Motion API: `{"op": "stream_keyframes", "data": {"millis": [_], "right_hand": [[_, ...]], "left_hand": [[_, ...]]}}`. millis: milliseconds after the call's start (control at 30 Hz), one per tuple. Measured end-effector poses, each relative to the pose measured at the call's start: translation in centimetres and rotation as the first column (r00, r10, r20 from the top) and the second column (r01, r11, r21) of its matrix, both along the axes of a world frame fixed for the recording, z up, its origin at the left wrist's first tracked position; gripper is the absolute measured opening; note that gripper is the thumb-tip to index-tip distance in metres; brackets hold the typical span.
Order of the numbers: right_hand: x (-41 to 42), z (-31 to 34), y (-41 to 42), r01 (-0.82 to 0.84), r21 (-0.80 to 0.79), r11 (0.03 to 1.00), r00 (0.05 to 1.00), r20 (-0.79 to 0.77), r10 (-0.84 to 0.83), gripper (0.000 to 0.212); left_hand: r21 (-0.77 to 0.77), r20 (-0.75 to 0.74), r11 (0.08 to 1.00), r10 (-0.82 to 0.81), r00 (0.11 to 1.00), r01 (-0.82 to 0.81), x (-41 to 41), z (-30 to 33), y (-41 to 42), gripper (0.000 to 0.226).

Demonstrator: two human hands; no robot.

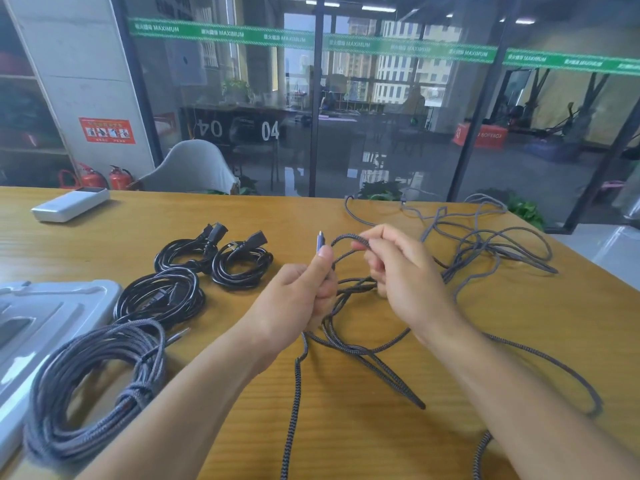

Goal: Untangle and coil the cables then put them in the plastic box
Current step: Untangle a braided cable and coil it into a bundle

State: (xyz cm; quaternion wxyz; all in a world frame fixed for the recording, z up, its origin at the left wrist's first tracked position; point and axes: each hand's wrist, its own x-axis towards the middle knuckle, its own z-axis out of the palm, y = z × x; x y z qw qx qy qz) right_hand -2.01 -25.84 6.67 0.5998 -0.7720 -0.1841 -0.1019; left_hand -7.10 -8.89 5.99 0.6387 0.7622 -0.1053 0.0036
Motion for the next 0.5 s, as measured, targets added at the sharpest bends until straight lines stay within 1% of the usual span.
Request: {"op": "stream_keyframes", "data": {"millis": [67,133,200,267,400,433,500], "right_hand": [[-0.8,-0.1,0.3,-0.066,0.035,0.997,0.997,-0.036,0.067,0.026],[-1.7,-0.1,0.6,-0.089,0.036,0.995,0.996,-0.009,0.09,0.025],[-2.3,-0.1,1.0,-0.105,0.108,0.989,0.994,0.0,0.106,0.02],[-2.6,-0.3,1.3,-0.105,0.172,0.98,0.994,-0.002,0.107,0.015],[-2.8,-0.9,1.5,-0.142,0.121,0.982,0.99,0.026,0.14,0.014],[-2.8,-0.9,1.5,-0.166,0.121,0.979,0.986,0.02,0.164,0.015],[-2.6,-0.7,1.1,-0.224,0.136,0.965,0.974,-0.01,0.227,0.015]], "left_hand": [[-0.005,0.011,0.999,0.04,0.999,-0.04,0.1,-0.2,-0.2,0.055],[-0.02,0.021,0.998,0.066,0.998,-0.066,0.0,-0.2,-0.6,0.063],[-0.054,0.036,0.994,0.098,0.995,-0.095,-0.1,-0.1,-0.8,0.068],[-0.089,0.056,0.988,0.131,0.99,-0.126,-0.1,-0.1,-0.7,0.065],[-0.079,0.083,0.983,0.174,0.981,-0.168,0.0,-0.1,-0.3,0.076],[-0.096,0.084,0.98,0.184,0.979,-0.175,0.1,-0.1,-0.3,0.072],[-0.134,0.084,0.968,0.226,0.97,-0.214,0.2,0.0,-0.1,0.056]]}}
